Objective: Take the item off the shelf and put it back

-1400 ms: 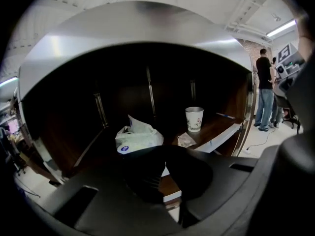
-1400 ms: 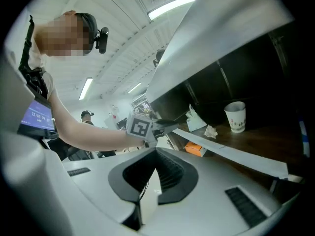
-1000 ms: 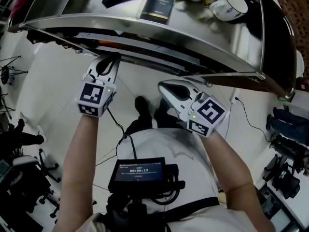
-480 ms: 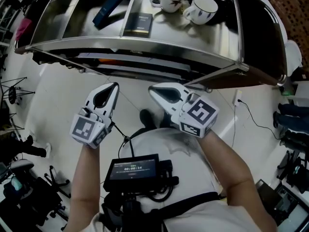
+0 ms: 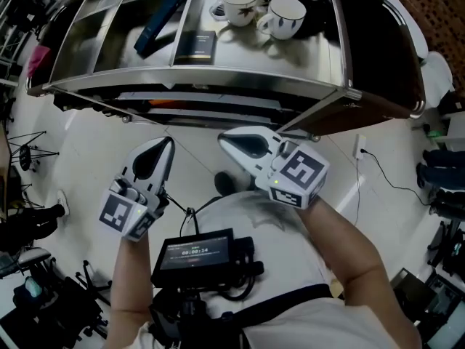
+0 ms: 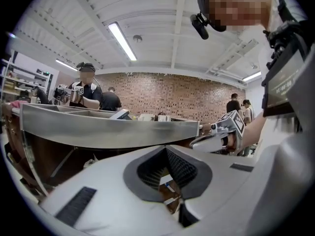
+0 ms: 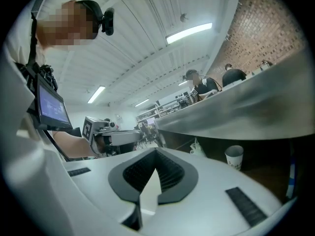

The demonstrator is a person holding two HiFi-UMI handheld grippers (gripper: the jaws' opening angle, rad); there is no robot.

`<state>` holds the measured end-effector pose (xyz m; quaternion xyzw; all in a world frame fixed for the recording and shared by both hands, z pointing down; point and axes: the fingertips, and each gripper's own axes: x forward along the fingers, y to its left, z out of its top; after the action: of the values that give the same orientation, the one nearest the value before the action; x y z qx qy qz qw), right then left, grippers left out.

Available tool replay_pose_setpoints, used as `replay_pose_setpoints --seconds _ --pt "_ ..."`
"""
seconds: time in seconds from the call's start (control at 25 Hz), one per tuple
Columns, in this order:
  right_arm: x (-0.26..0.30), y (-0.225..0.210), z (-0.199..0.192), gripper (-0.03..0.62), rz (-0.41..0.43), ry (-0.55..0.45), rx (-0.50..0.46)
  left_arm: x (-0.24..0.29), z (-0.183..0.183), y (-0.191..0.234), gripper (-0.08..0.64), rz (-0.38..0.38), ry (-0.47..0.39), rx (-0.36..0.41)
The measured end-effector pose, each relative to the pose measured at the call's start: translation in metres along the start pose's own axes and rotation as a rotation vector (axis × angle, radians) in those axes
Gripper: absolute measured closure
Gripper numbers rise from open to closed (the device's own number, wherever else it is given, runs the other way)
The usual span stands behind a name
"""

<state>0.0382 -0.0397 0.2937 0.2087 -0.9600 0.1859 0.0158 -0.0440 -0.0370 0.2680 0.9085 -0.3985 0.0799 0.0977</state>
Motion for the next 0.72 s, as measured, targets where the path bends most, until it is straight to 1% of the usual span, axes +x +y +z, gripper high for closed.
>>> replay_pose_setpoints --seconds 0.28,0.36,0.44,0.56,0.64,0.72 --pt "-0.008 0.018 0.028 0.588 0.019 -0.037 -0.050 -0.006 0.025 -0.022 0.555 -0.045 -0.040 0.017" --pt "-0.008 0.025 0.038 0.588 0.032 -0.052 -0.073 -0.006 0.027 -0.028 0.555 -0.062 -0.037 0.031" --pt "-0.009 0.032 0.045 0.588 0.039 -0.064 -0.097 -0.005 0.024 -0.035 0.555 -0.079 -0.035 0.025" --pt "-0.010 0.038 0.045 0.589 0.044 -0.052 -0.102 -0.004 0.021 -0.043 0.555 -0.101 -0.040 -0.004" --pt "-0.010 0.038 0.042 0.589 0.043 -0.039 -0.091 -0.003 0.020 -0.048 0.555 -0.116 -0.039 -0.005" --pt "-0.012 0.036 0.041 0.589 0.036 -0.048 -0.094 -0.001 0.019 -0.053 0.555 -0.130 -0.038 -0.001"
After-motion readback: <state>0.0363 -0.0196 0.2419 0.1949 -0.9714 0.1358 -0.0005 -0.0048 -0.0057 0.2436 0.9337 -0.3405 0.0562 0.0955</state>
